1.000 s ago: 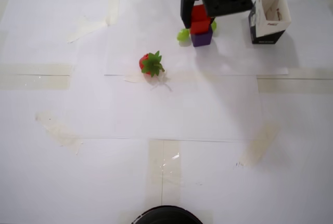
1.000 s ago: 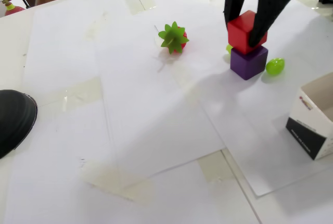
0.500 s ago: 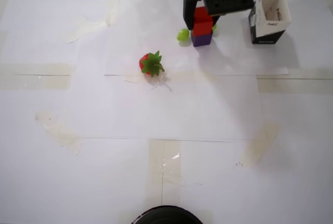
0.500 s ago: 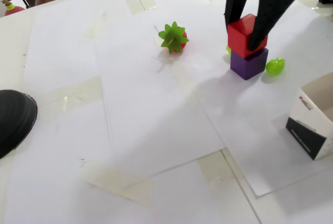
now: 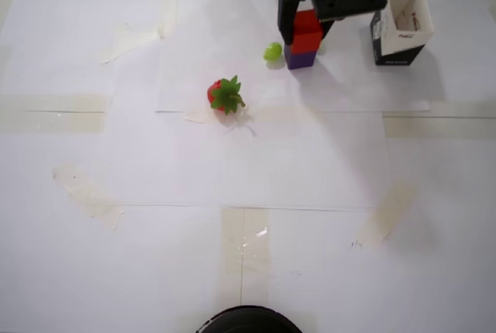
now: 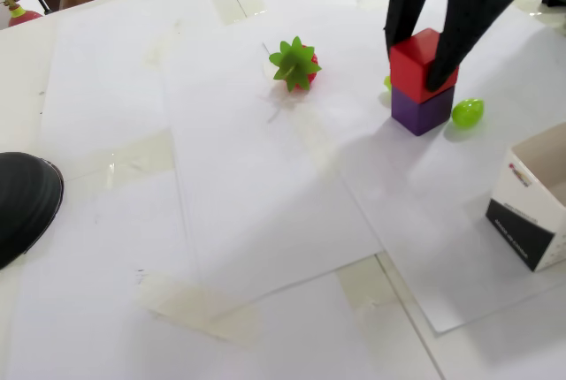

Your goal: Put the red cube on top of the purple cube

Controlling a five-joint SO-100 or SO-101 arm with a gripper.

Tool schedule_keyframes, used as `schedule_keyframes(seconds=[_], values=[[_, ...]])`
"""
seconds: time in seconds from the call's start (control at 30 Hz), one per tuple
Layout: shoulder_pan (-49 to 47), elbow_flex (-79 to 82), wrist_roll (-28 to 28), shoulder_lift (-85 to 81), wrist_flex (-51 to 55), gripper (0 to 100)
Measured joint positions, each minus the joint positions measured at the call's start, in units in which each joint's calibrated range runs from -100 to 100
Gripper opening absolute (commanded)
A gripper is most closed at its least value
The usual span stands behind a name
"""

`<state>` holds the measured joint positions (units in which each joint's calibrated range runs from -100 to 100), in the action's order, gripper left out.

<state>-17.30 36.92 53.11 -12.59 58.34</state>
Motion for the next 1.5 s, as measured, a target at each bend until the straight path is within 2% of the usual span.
schedule_keyframes(seconds=[0.43, 0.6, 1.07, 1.5], values=[[-1.3, 0.7, 1.0, -0.4, -0.7, 39], [-1.9, 0.7, 1.1, -0.4, -3.1, 44], [-2.8, 0.7, 3.5, -1.5, -4.2, 45], [-0.7, -9.1, 0.2, -13.4, 11.9, 39]])
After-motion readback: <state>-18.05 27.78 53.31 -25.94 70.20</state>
